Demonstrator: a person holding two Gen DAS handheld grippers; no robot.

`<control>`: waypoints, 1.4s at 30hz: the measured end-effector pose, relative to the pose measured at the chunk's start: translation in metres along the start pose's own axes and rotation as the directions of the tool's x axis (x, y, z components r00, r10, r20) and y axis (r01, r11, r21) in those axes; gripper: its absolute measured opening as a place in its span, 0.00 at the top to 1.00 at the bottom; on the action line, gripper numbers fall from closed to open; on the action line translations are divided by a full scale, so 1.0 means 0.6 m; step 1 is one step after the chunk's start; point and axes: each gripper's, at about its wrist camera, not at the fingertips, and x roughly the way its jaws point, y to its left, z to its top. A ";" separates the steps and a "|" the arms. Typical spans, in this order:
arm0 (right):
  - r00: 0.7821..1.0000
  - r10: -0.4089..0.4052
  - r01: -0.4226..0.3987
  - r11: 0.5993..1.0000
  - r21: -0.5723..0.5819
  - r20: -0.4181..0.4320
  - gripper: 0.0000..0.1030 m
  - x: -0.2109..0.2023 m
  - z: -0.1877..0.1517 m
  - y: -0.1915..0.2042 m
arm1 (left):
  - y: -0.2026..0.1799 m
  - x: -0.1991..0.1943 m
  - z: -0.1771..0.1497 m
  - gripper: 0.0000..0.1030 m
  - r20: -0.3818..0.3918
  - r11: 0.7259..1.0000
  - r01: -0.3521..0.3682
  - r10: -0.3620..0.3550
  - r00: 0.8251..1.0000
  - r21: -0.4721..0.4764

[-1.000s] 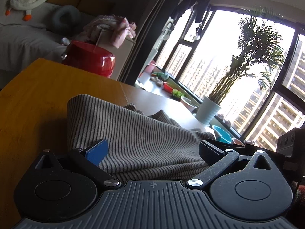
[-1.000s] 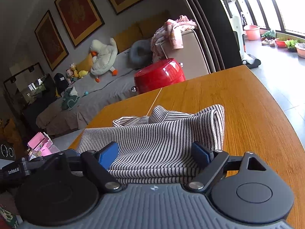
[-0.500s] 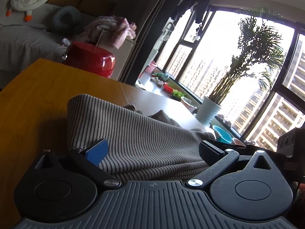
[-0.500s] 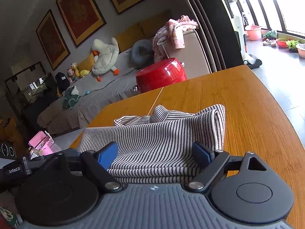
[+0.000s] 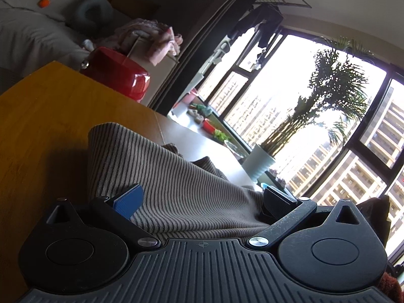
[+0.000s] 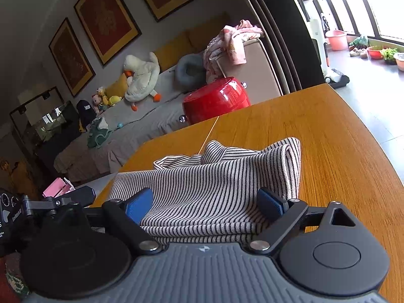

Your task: Fold clothes

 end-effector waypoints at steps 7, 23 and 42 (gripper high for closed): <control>1.000 -0.002 0.002 1.000 -0.006 -0.010 0.11 0.002 0.001 0.001 | -0.002 0.001 0.001 0.00 -0.007 1.000 -0.009 0.010 1.000 0.015; 0.999 0.048 -0.048 0.998 0.043 0.006 0.08 -0.002 0.002 -0.015 | -0.008 0.003 -0.001 0.00 -0.011 1.000 -0.017 0.017 1.000 0.020; 0.999 0.033 -0.033 0.999 0.016 -0.006 0.06 -0.031 -0.015 0.008 | -0.024 -0.018 -0.015 0.00 -0.028 0.999 -0.027 0.028 0.999 0.035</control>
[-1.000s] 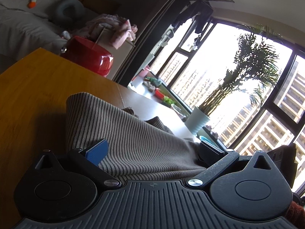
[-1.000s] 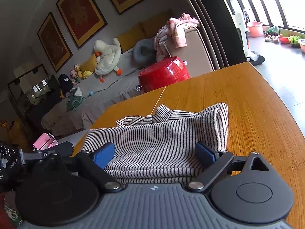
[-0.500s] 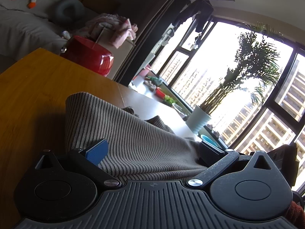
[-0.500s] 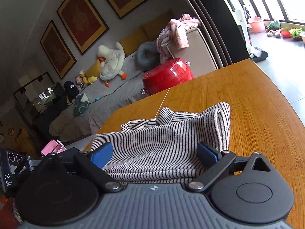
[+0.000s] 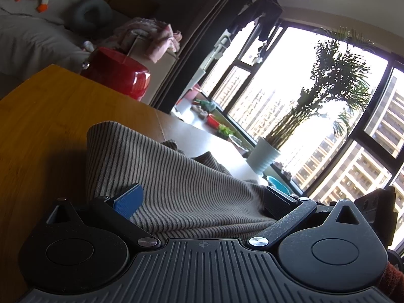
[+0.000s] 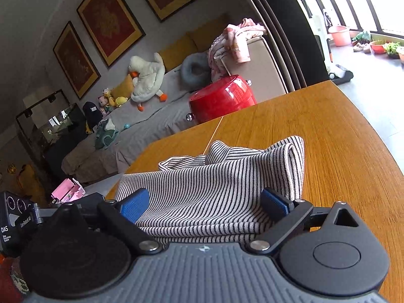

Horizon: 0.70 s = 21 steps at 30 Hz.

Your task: Fold clothes

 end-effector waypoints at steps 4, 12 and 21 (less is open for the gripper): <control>1.000 -0.009 0.009 1.000 -0.016 -0.018 0.04 0.001 0.000 0.006 | -0.001 0.006 0.010 0.00 -0.067 1.000 0.012 -0.012 0.998 -0.003; 0.996 -0.057 0.068 0.981 -0.182 0.067 0.43 -0.066 0.093 0.057 | -0.011 -0.052 0.106 0.00 0.005 0.999 -0.033 0.033 0.999 0.040; 0.965 -0.250 0.241 0.964 -0.115 -0.078 0.50 0.014 0.153 -0.014 | 0.068 0.031 0.122 0.08 -0.206 0.977 -0.214 0.212 0.955 0.013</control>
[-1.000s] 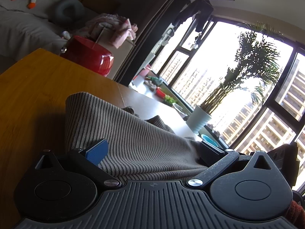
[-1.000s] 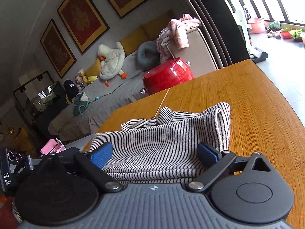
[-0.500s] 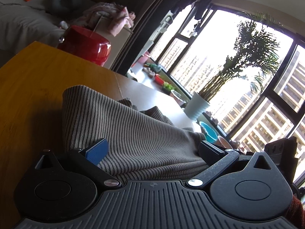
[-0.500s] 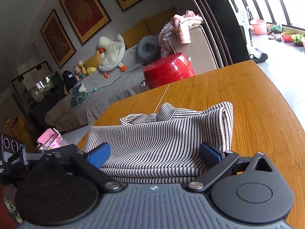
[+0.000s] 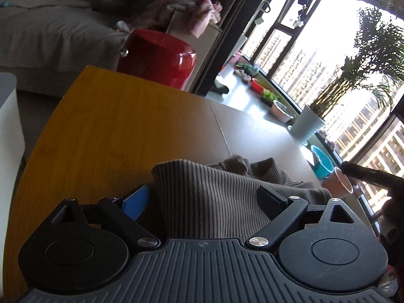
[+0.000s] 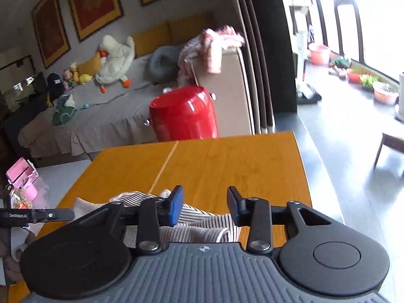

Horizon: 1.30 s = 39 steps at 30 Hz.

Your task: Fold clothes

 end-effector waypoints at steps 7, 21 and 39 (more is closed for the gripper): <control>0.996 0.000 0.004 0.999 0.043 -0.094 0.45 0.119 -0.032 -0.031 | 0.013 0.026 -0.017 0.06 0.040 0.998 0.011 -0.008 0.999 -0.064; 0.989 0.128 -0.124 0.990 -0.062 0.078 0.88 0.000 0.011 0.022 | -0.043 -0.026 0.011 0.73 0.156 0.996 0.058 -0.069 0.985 0.074; 0.954 0.265 -0.290 0.935 -0.205 -0.138 0.89 -0.167 -0.206 0.102 | -0.028 -0.177 -0.087 0.33 0.218 0.979 0.181 -0.198 0.956 0.098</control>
